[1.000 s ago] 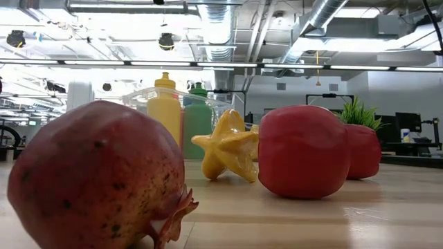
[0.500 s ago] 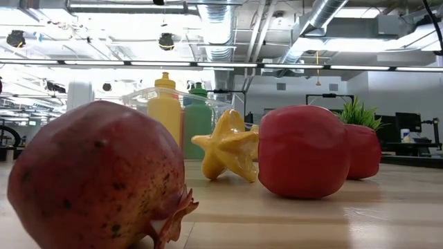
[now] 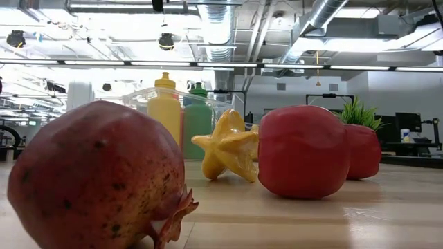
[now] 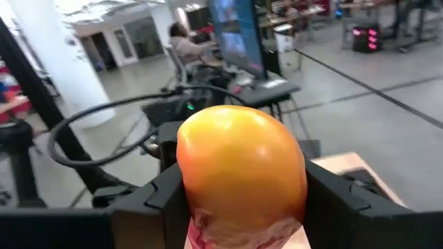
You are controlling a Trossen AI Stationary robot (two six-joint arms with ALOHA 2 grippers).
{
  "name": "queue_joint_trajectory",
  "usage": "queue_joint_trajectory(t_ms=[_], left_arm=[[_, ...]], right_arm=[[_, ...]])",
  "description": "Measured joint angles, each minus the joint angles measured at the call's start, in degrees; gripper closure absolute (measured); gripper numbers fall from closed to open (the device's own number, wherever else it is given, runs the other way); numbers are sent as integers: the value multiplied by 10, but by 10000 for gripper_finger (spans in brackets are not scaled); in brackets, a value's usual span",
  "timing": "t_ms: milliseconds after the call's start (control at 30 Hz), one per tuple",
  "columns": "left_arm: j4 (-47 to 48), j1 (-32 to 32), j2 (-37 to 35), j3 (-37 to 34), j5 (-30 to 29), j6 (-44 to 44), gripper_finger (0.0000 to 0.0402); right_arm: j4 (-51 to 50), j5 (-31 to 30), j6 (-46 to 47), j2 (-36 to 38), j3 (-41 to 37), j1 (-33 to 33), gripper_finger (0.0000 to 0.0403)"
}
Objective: Pick & Place Food Item
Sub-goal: Put the orange mango into the right transparent bin
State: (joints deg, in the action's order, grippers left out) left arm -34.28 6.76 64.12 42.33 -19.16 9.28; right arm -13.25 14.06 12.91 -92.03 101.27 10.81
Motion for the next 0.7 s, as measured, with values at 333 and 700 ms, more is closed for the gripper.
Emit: queue_joint_trajectory(t_ms=[333, 700], left_arm=[[129, -1, -80, 0, -23, 0, 101], [220, -1, -167, 0, -61, 1, 101]], right_arm=[[-121, -145, -59, 70, 0, 21, 204], [-325, -309, -74, 80, -13, 82, 200]])
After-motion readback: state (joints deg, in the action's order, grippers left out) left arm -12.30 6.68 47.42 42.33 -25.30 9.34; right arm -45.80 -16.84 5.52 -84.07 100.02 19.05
